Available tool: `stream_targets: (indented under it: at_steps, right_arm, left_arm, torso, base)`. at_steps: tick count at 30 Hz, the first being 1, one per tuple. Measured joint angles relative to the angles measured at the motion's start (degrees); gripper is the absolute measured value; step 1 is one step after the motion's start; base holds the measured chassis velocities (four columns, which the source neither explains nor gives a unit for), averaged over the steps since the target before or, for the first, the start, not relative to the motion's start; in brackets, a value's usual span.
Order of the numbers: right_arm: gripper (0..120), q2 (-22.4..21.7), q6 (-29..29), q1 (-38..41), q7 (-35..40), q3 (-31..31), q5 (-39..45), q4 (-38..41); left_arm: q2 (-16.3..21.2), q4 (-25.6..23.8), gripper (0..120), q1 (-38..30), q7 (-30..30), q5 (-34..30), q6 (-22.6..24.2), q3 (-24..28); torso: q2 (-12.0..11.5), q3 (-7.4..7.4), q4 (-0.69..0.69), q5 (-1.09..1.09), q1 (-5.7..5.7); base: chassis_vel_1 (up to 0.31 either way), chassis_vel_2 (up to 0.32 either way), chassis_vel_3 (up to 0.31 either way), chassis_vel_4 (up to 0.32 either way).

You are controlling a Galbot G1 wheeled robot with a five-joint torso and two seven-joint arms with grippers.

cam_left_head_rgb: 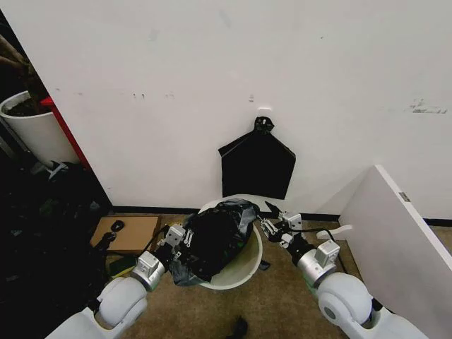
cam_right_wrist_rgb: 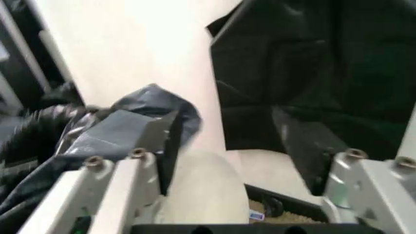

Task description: Place the garbage bag over the trash bin.

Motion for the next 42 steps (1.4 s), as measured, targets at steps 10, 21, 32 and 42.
stream_targets:
  at_steps: [10,21,32,42]
  right_arm:
    - [93,1.9,-9.4,-6.4,9.5,1.6,3.2,12.1]
    - [100,6.1,-19.7,-6.9,15.7,-4.2,4.3,15.3]
    - [99,10.9,-21.1,-2.7,17.0,-10.5,5.4,8.7]
    - [62,12.8,-20.6,-0.6,18.0,-12.6,3.5,4.8]
  left_arm:
    - [-3.6,-1.0,1,-1.0,-12.2,-10.3,5.6,0.7]
    - [-5.5,-0.3,1,-6.4,-17.2,-8.2,9.2,6.0]
    - [-6.0,0.7,1,-7.7,-17.9,-6.8,10.5,8.2]
    - [-5.7,0.3,1,-7.7,-17.3,-6.4,10.6,8.4]
  torso:
    - [0.0,0.0,0.0,-0.01,0.0]
    - [0.0,0.0,-0.02,-0.01,0.0]
    - [0.0,0.0,0.01,0.0,0.0]
    - [0.0,0.0,0.0,-0.01,0.0]
  base:
    - [0.0,0.0,0.0,0.0]
    - [0.0,0.0,0.0,0.0]
    - [0.0,0.0,0.0,0.0]
    - [0.0,0.0,0.0,0.0]
